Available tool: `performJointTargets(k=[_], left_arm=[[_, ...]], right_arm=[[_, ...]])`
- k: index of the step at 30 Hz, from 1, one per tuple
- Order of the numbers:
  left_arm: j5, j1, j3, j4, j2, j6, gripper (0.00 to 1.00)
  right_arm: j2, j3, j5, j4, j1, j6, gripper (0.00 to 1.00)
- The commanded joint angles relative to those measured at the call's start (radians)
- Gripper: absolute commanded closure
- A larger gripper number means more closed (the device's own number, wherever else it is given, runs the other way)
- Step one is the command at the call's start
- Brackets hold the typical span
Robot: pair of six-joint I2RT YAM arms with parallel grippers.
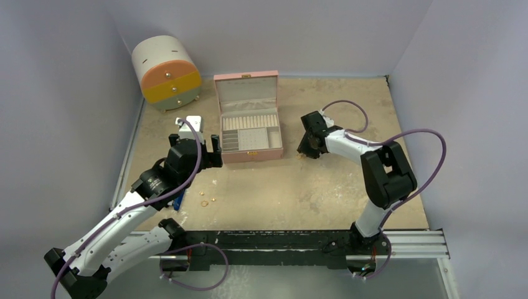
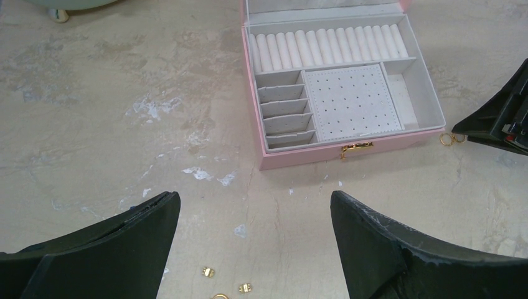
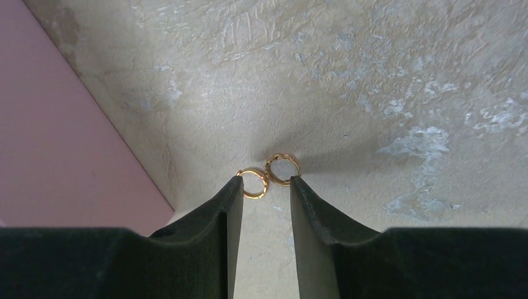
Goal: Organize the mixed jewelry
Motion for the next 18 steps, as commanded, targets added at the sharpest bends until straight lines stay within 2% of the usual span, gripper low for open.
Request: performJointTargets(k=[1, 7, 18], left_arm=[[0.003, -0.003, 0.01, 0.023, -0.004, -0.001, 0.09], [0.002, -0.004, 0.011, 0.024, -0.009, 0.0, 0.09], [0.005, -0.004, 0.008, 0.026, -0.016, 0.001, 0.09]], right_arm=[[0.019, 0.072, 0.043, -0.053, -0.004, 0.093, 0.64], [0.062, 0.119, 0.079, -0.105, -0.004, 0.131, 0.67], [0.092, 0.1, 0.062, -0.117, -0.004, 0.159, 0.69]])
